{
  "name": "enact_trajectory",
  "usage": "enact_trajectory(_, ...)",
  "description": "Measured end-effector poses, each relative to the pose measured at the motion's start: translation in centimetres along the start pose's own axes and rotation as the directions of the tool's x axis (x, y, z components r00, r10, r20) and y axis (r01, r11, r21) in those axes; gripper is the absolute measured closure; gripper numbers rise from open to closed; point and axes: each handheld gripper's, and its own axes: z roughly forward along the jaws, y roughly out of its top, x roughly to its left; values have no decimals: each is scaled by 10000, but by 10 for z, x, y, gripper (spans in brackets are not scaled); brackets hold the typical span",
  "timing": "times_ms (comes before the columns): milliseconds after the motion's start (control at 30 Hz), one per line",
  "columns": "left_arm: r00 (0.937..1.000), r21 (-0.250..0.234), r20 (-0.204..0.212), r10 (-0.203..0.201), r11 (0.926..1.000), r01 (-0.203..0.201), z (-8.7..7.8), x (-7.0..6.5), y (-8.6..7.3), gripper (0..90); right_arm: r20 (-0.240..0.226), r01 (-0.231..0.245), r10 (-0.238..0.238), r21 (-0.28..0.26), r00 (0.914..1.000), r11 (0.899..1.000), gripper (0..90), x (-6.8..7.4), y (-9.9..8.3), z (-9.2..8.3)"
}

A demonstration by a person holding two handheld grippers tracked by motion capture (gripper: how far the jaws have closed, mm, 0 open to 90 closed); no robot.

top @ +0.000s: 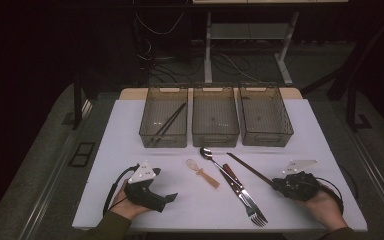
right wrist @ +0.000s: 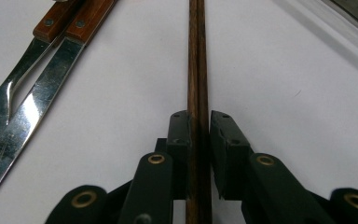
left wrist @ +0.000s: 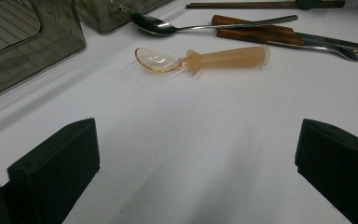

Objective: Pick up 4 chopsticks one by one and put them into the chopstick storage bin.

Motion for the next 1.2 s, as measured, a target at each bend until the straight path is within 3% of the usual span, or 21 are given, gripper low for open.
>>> enact_trajectory(100,10000,-8,20,-19,10000,19,0,0,0,0,-125,-130,129,-95,9998,9999,688,-1,0,-2)
enact_trajectory(200,10000,7,24,-10,10000,10,0,0,0,0,-464,-360,333,-583,9984,9976,624,0,4,-8)
enact_trajectory(333,10000,21,23,-7,10000,7,1,0,0,0,-510,-419,383,-719,9980,9965,609,0,7,-12)
enact_trajectory(733,10000,-17,-14,-94,10000,94,2,0,0,0,-481,-750,706,-988,9963,9923,723,-13,25,-8)
enact_trajectory(1000,10000,-6,-15,-33,10000,33,2,1,0,0,-702,-626,585,-583,9958,9963,814,-16,24,0)
enact_trajectory(1200,10000,45,-12,-43,10000,43,4,1,-1,0,-723,-493,466,-354,9963,9982,823,-14,23,3)
